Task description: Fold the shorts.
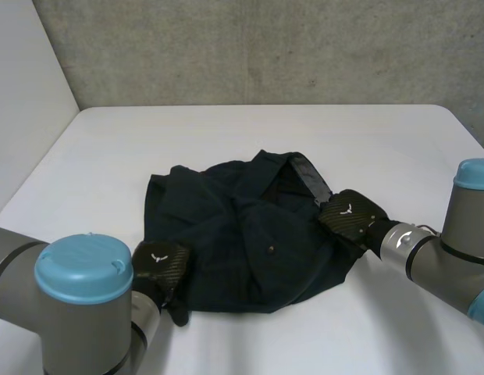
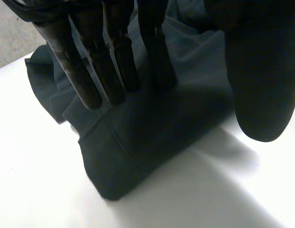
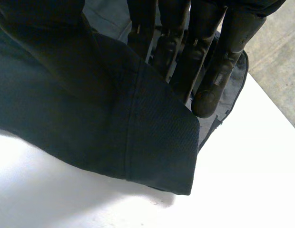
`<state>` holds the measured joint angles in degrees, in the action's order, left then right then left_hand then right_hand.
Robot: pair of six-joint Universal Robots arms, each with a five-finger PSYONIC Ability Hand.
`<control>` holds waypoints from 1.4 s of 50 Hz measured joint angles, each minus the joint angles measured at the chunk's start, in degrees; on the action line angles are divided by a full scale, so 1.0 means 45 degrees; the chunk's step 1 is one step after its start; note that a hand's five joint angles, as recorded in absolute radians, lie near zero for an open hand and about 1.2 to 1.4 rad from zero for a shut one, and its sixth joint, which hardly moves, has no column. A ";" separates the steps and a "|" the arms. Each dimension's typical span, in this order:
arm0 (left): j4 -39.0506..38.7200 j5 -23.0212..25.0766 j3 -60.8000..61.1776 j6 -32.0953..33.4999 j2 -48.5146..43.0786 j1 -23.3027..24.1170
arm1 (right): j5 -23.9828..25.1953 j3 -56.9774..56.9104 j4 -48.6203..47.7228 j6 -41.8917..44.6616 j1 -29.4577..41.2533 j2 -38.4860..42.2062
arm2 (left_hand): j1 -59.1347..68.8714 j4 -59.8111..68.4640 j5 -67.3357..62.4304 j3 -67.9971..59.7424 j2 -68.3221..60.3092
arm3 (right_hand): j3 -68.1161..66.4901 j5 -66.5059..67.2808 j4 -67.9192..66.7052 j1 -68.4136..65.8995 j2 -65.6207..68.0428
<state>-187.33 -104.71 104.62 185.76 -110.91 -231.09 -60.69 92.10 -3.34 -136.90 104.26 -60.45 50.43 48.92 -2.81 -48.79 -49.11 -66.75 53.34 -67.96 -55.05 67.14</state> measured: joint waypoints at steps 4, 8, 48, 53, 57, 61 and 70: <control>-0.0271 0.0024 -0.0341 0.0070 -0.0321 -0.0079 | -0.0005 -0.0081 0.0642 -0.0676 0.0000 -0.0493 | 0.3459 0.3514 0.0000 -0.3484 -0.3513 | -0.0025 0.0000 0.0000 -0.0140 0.0000; -0.0368 0.0047 -0.0689 0.0349 -0.0419 -0.0217 | 0.0011 -0.0152 0.1159 -0.1512 -0.0002 -0.1215 | 0.3808 0.4337 0.0001 -0.4245 -0.4265 | -0.0103 0.0000 -0.0034 -0.0165 0.0000; 0.3218 0.1913 0.0953 -0.4342 0.4924 -0.1118 | -0.2766 -0.0423 0.1947 -0.8123 0.0376 -0.6167 | -0.4810 -0.4630 -0.3279 0.4383 0.4625 | -0.0287 0.0269 -0.0039 -0.0165 0.0000; 0.3896 0.2900 0.0869 -0.5205 0.4699 -0.0847 | -0.3281 -0.0501 0.1913 -0.8172 0.0854 -0.6107 | -0.5033 -0.4930 -0.3007 0.4695 0.4859 | -0.0287 0.0269 -0.0039 -0.0165 0.0000; 0.4164 0.3514 0.0528 -0.5359 0.4304 -0.0593 | -0.3648 -0.0547 0.1796 -0.8237 0.1411 -0.6168 | -0.5332 -0.5412 -0.2519 0.5153 0.5331 | -0.0287 0.0269 -0.0039 -0.0165 0.0000; 0.4059 0.3624 0.0239 -0.5446 0.3799 -0.0459 | -0.3863 -0.0584 0.1710 -0.8241 0.1718 -0.6165 | -0.5332 -0.5541 -0.2399 0.5325 0.5469 | -0.0287 0.0269 -0.0039 -0.0165 0.0000; 0.3150 0.3579 -0.0967 -0.5779 0.1332 0.0265 | -0.4101 -0.0754 0.1618 -0.8228 0.2111 -0.6118 | -0.5333 -0.5602 -0.2378 0.5343 0.5548 | -0.0287 0.0269 -0.0039 -0.0165 0.0000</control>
<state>-173.15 -88.61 100.27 159.75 -104.92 -229.89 -79.14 88.71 3.95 -173.93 113.76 -87.98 26.43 23.71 -13.51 -24.74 -24.14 -68.04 54.55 -68.13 -55.79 67.14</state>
